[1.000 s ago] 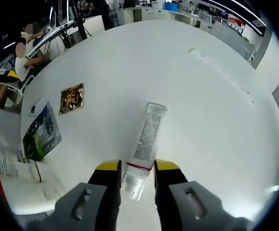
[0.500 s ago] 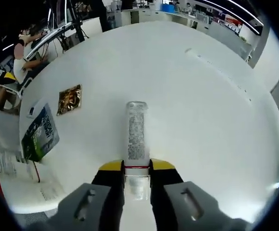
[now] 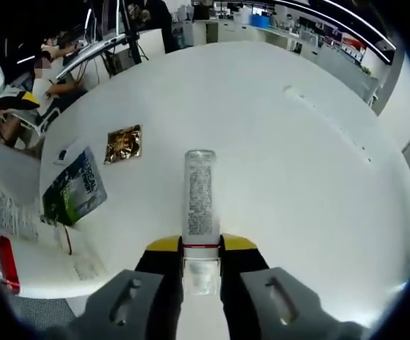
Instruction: Arrange the skincare products in the storage area until every visible bottle or jar stands upright without overlapping.
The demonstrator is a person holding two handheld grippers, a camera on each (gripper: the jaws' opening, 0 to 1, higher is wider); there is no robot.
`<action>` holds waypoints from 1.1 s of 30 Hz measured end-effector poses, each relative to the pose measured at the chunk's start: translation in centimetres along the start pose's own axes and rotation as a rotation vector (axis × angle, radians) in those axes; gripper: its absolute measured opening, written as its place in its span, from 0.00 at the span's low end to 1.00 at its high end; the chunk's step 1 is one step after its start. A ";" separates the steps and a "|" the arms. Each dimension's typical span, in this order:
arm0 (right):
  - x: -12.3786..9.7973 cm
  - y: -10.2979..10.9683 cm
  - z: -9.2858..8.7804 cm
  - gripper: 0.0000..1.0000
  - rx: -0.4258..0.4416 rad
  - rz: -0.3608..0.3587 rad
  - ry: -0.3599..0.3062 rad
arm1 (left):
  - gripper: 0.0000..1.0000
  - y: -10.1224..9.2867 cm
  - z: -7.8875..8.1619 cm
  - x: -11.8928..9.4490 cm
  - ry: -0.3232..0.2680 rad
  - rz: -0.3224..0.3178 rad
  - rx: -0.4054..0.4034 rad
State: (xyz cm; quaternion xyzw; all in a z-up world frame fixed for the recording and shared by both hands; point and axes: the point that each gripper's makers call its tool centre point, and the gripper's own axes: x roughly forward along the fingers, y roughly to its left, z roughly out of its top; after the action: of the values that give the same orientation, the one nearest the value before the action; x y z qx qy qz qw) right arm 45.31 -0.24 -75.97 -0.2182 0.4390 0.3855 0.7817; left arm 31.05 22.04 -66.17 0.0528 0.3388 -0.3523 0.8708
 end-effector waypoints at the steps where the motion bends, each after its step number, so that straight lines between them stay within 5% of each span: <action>1: -0.4 0.0 0.3 0.18 -0.020 -0.006 -0.012 | 0.77 0.0 0.1 -0.1 -0.003 -0.001 0.002; 33: -11.2 4.2 5.9 0.18 -0.264 -0.029 -0.184 | 0.77 -2.3 1.7 -1.8 -0.072 0.001 0.054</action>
State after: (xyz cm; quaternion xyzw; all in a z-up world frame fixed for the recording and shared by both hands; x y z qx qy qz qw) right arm 41.54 1.72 -63.33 -0.2890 0.3078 0.4467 0.7888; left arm 29.60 20.79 -63.39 0.0638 0.2973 -0.3625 0.8810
